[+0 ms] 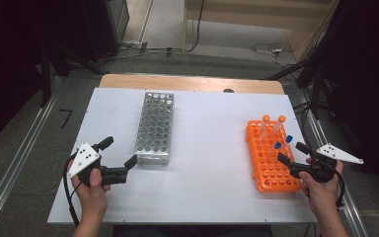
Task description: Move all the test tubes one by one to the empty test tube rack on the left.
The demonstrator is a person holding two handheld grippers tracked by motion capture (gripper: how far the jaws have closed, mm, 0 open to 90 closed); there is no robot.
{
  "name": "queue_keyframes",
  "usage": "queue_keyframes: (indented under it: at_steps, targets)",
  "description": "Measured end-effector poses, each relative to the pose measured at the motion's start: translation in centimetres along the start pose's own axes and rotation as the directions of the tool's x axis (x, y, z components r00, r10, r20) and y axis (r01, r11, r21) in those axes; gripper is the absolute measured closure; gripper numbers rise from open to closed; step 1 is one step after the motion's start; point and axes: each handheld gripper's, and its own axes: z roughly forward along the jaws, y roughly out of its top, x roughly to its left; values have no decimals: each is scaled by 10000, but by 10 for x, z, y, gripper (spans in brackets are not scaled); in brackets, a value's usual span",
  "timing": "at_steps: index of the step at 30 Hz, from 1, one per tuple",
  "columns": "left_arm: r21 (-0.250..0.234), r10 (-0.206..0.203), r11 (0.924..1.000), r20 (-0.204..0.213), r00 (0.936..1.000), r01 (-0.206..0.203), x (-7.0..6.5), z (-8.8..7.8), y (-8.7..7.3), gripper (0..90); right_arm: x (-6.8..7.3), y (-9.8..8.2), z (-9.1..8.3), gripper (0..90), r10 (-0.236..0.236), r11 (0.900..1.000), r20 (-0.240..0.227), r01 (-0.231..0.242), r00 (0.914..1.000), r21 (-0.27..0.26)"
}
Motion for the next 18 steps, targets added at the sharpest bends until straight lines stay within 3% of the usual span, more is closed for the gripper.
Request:
queue_keyframes:
  at_steps: [5,6,8,14,18]
  targets:
    - [27,-65,10000,-57,10000,65,1,-1,1,0,-7,0,-4,152,256,9996,169,-254,9995,-92]
    - [30,-102,9999,-24,9999,102,1,-1,1,0,-10,0,-4,234,485,9988,353,-484,9982,-40]
    - [66,-156,9999,34,9999,155,2,0,1,0,-11,-1,-1,315,560,9983,515,-567,9971,128]
    - [217,-104,9997,101,9999,102,0,3,0,0,-15,-4,9,481,-63,9987,788,23,9969,507]
    - [224,-133,9997,149,9998,130,1,4,0,0,-22,-4,13,547,83,9976,334,-106,9994,690]
